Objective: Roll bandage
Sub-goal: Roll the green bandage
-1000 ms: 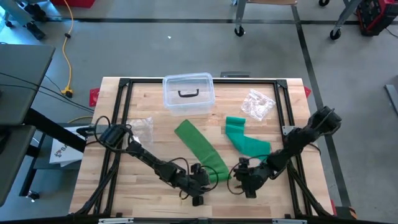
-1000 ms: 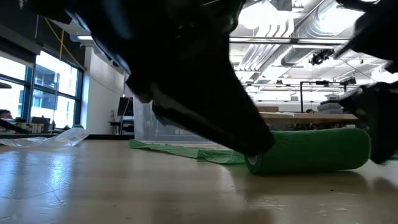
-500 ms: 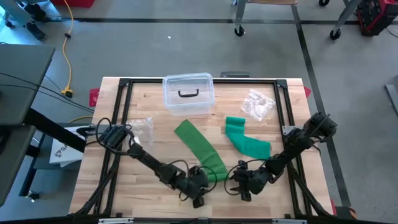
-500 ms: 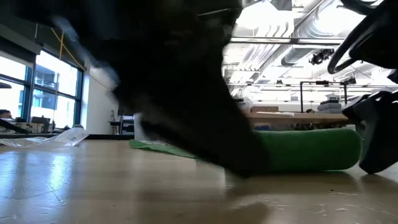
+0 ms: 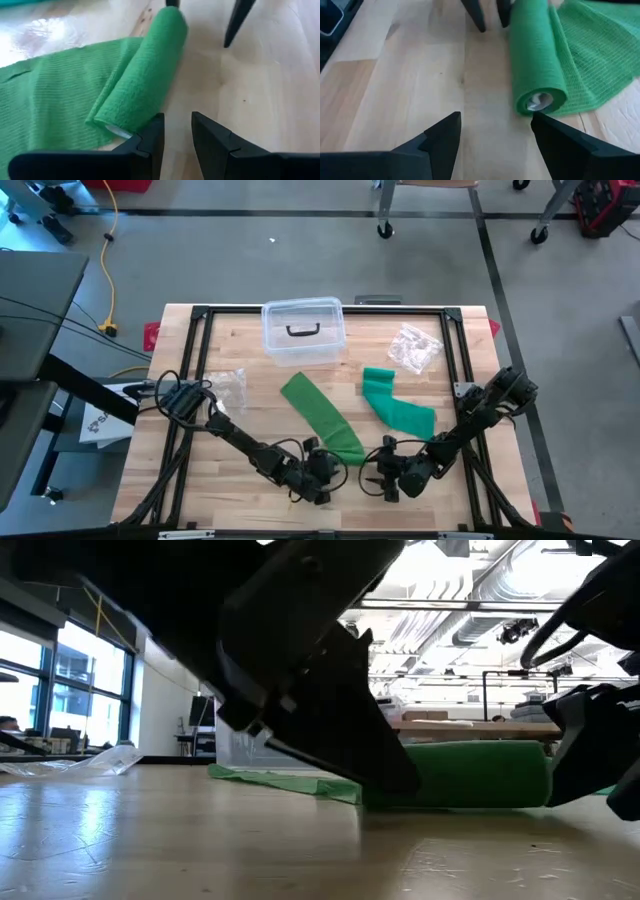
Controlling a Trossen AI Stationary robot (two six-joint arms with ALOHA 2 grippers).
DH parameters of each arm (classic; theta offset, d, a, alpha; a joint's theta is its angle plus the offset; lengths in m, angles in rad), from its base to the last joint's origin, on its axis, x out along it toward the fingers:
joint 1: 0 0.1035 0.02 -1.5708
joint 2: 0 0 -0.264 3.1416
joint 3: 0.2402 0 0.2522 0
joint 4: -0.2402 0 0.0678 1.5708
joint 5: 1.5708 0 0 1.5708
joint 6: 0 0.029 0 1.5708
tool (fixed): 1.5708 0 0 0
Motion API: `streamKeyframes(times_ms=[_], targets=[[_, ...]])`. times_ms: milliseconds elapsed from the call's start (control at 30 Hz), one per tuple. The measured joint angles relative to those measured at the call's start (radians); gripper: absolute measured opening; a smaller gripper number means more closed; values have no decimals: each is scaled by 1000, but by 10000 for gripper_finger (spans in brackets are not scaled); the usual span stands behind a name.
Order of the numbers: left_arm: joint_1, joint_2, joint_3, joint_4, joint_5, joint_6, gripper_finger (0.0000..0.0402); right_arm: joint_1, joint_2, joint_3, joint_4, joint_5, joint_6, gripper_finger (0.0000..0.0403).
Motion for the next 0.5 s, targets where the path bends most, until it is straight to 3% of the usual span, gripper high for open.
streamKeyframes(times_ms=[200, 400, 500], targets=[[-25, -8, 0, -89, 73, -54, 91, 16, 0, 0, -22, -1, 31, 240], [-52, -6, -1, -100, -67, -55, 91, 40, 0, 0, 18, 22, 45, 240], [-41, -5, -1, -48, -83, -17, 91, 40, 0, 0, 60, 23, 25, 240]])
